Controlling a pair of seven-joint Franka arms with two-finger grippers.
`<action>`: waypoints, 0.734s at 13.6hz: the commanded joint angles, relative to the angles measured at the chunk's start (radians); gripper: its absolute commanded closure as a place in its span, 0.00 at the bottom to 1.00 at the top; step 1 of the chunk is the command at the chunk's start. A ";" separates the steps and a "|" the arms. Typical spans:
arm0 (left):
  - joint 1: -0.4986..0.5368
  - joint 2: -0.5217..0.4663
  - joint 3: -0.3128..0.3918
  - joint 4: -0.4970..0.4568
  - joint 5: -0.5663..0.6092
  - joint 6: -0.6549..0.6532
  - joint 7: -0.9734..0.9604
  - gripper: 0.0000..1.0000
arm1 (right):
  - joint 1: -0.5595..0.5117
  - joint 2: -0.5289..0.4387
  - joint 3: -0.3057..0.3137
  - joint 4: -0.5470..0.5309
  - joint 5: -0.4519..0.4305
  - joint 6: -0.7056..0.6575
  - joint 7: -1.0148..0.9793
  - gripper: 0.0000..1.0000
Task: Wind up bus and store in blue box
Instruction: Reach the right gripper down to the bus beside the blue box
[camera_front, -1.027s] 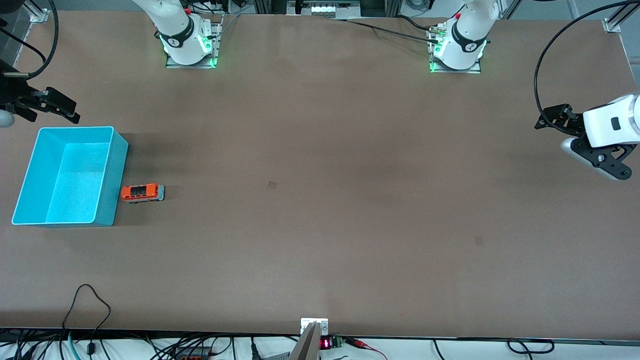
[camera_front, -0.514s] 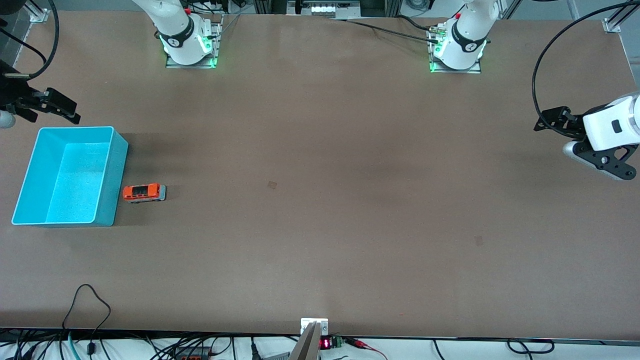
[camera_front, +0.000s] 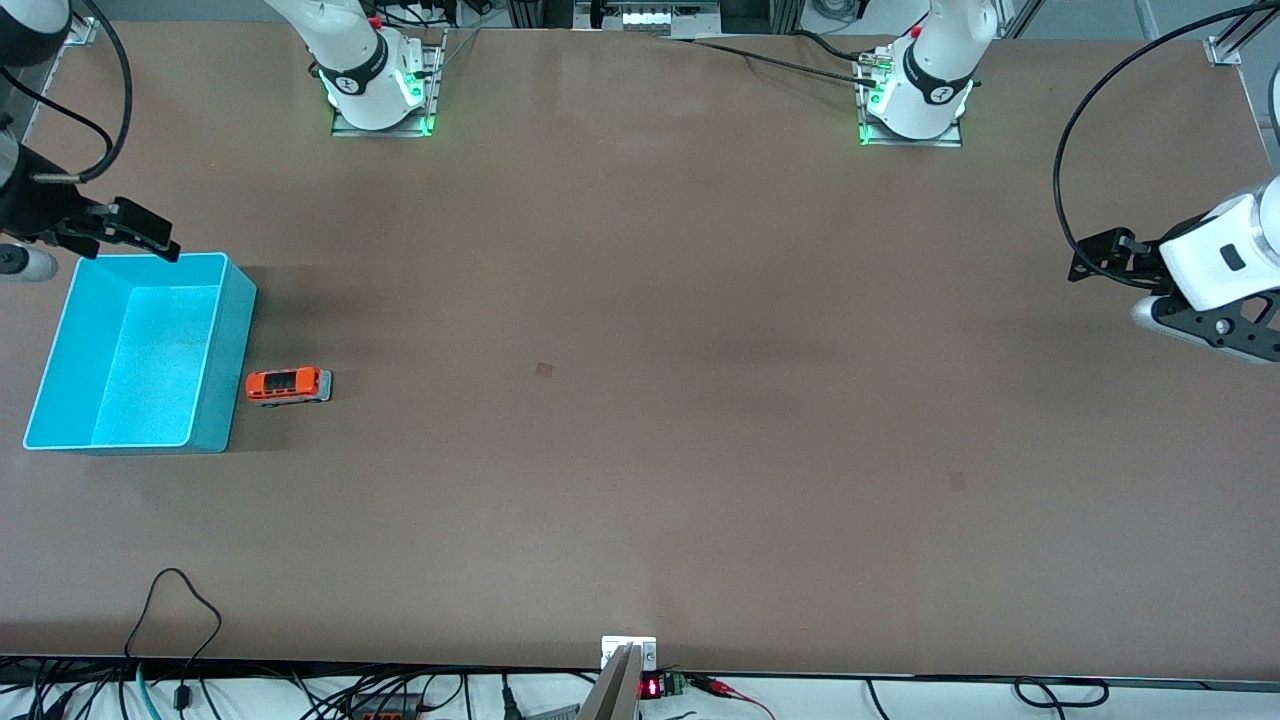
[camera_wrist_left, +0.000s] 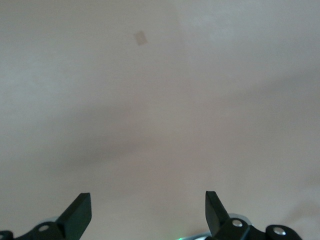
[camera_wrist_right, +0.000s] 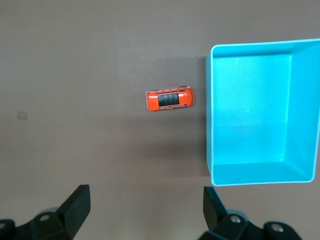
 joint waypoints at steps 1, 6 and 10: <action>-0.102 -0.168 0.068 -0.195 0.002 0.110 -0.239 0.00 | 0.031 0.053 0.002 0.018 0.016 0.027 -0.011 0.00; -0.107 -0.173 0.093 -0.191 -0.032 0.144 -0.244 0.00 | 0.031 0.202 0.001 0.106 0.014 0.070 -0.114 0.00; -0.111 -0.180 0.081 -0.187 -0.032 0.122 -0.246 0.00 | -0.021 0.302 -0.007 0.126 0.063 0.127 -0.420 0.00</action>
